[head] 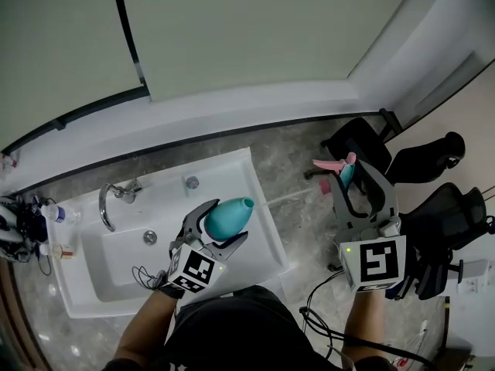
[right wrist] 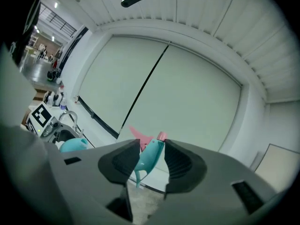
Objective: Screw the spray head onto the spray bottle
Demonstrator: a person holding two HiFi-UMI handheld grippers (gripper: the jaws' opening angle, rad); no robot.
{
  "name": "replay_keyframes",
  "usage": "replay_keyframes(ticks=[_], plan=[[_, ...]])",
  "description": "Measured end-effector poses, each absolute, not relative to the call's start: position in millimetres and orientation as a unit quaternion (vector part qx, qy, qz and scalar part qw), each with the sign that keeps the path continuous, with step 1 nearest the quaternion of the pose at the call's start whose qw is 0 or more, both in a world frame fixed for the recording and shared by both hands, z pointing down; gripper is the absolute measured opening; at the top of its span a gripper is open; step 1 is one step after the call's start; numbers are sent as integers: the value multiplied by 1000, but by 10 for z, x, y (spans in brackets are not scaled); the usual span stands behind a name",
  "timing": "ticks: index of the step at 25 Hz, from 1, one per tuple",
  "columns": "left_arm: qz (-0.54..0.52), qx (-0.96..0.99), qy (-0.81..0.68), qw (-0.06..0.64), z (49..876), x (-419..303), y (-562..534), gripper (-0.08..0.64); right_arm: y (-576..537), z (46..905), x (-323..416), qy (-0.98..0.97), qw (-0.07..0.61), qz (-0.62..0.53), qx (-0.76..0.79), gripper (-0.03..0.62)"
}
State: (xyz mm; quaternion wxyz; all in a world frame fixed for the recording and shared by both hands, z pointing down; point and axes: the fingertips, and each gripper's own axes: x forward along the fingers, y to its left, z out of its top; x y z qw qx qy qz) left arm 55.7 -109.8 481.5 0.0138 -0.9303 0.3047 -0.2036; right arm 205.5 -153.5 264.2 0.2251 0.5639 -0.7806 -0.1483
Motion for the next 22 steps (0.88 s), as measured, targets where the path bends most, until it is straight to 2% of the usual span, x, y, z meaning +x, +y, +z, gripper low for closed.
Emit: replay_keyframes(ticks=[5, 10, 14, 22], plan=[[-198, -932, 304, 15, 4781, 547, -1065, 396, -1572, 2491, 1885, -766, 251, -219, 549, 153], [-208, -928, 308, 23, 4737, 563, -1079, 396, -1495, 2681, 1567, -744, 340, -268, 509, 153], [-204, -928, 310, 33, 4666, 636, -1058, 396, -1407, 2920, 1132, -760, 324, -283, 488, 153], [-189, -930, 312, 40, 4566, 716, -1014, 396, -1234, 3156, 778, -752, 353, -315, 459, 153]])
